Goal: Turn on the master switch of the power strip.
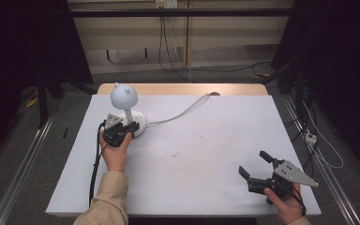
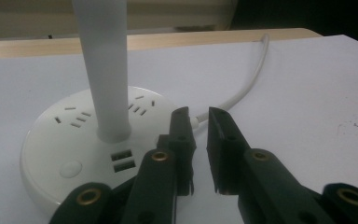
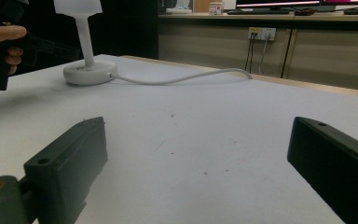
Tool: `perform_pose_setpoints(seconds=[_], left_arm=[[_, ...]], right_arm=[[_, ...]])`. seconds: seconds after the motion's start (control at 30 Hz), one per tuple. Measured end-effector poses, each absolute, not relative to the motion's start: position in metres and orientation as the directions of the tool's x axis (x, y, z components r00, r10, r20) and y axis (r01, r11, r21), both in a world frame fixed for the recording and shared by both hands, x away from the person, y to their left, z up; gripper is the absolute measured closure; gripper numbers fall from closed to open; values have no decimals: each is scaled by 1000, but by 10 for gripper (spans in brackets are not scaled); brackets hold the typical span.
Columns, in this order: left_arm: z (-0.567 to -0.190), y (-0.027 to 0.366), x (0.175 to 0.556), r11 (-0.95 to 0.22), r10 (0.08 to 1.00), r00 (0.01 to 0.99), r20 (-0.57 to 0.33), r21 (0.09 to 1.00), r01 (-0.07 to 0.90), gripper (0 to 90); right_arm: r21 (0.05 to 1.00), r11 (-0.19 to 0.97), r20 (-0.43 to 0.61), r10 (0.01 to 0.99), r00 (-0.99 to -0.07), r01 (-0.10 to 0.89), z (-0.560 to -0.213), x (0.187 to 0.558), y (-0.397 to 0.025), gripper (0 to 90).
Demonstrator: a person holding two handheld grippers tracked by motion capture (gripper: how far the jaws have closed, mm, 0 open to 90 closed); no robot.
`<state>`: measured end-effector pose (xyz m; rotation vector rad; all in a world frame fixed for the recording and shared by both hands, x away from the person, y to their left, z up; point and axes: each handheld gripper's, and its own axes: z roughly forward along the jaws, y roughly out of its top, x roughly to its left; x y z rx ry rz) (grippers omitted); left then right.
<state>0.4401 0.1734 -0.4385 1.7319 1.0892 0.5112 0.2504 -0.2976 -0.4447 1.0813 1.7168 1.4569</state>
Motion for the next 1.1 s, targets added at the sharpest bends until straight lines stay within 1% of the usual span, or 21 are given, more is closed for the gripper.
perform_pose_setpoints(seconds=[0.37, 0.4, 0.5, 0.6, 0.7, 0.83, 1.1], left_arm=[[-440, 173, 443, -112, 855, 501, -133, 896, 429, 847], [-441, 173, 443, -135, 858, 502, -109, 895, 425, 873], [-442, 173, 444, -132, 857, 503, -114, 894, 427, 900], [-444, 171, 445, -126, 861, 494, -121, 890, 437, 900], [-446, 170, 446, -141, 863, 493, -108, 886, 442, 900], [-447, 169, 446, -127, 868, 483, -114, 890, 438, 900], [-447, 171, 447, -142, 875, 475, -90, 892, 430, 900]], right_arm=[[981, 51, 43, 884, -465, 188, -445, 250, -297, 44], [981, 53, 41, 884, -466, 187, -445, 250, -297, 44], [981, 53, 41, 884, -466, 186, -445, 250, -297, 44], [981, 55, 38, 884, -466, 184, -445, 250, -297, 45], [981, 54, 38, 885, -463, 185, -445, 250, -297, 45], [982, 54, 38, 886, -463, 183, -445, 250, -298, 45], [981, 55, 38, 885, -464, 184, -445, 250, -297, 46]])
